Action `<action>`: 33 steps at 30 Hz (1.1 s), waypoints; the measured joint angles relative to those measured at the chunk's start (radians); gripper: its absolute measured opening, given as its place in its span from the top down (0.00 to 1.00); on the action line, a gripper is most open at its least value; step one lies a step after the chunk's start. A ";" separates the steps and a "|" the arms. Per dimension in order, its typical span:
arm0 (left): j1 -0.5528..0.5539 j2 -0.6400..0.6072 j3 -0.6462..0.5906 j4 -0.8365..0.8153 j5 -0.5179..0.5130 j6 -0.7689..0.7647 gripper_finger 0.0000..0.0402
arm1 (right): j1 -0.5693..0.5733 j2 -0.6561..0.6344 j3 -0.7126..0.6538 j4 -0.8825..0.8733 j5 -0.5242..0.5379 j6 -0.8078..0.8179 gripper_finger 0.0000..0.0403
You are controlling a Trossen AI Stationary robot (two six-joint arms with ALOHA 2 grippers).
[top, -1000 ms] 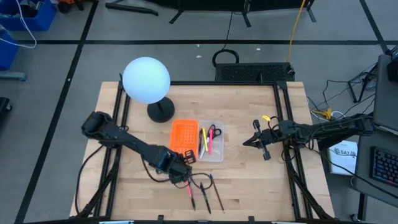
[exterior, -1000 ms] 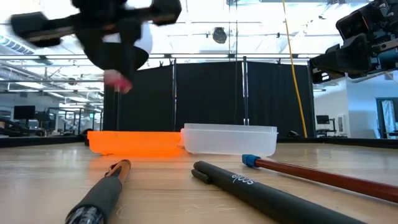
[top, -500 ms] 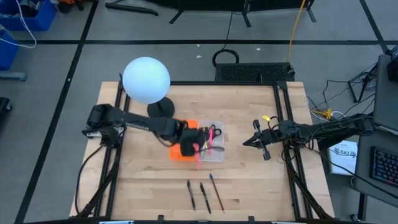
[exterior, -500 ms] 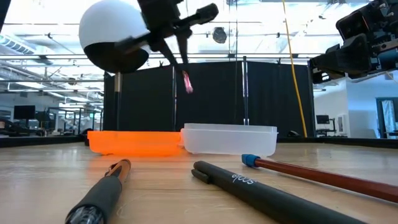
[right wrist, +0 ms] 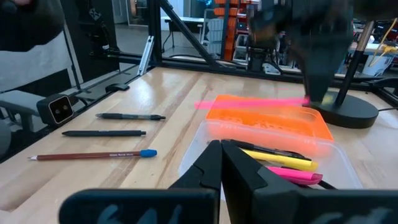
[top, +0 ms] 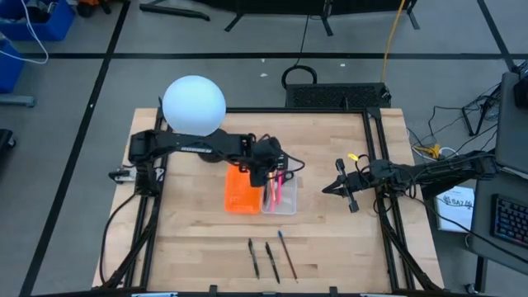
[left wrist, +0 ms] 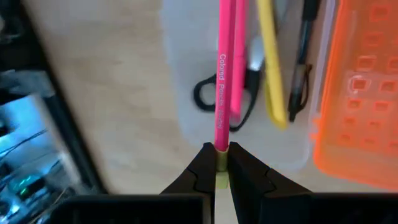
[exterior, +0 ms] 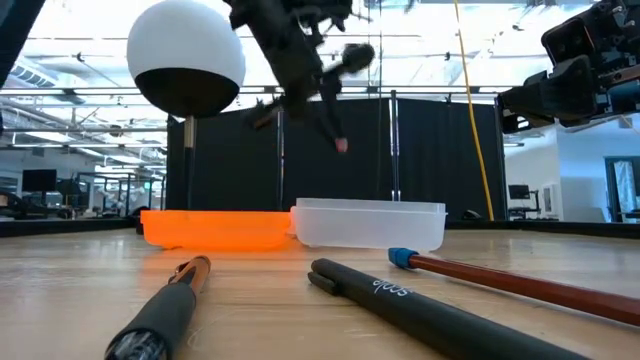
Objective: Pick & place school supplies into a supply box
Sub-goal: Put the pink pencil into the orange supply box
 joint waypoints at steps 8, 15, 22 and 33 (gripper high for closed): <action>0.028 0.085 0.000 0.000 0.042 0.078 0.92 | 0.000 0.001 0.000 -0.009 0.002 0.001 1.00; 0.056 0.112 0.000 0.026 0.092 0.086 0.92 | 0.000 0.002 0.000 -0.030 0.004 0.016 1.00; 0.094 0.119 0.000 0.033 0.150 0.082 0.92 | 0.000 0.002 0.000 -0.030 0.004 0.019 1.00; 0.119 0.180 -0.013 0.027 0.183 0.083 0.92 | 0.000 0.009 0.000 -0.029 0.005 0.020 1.00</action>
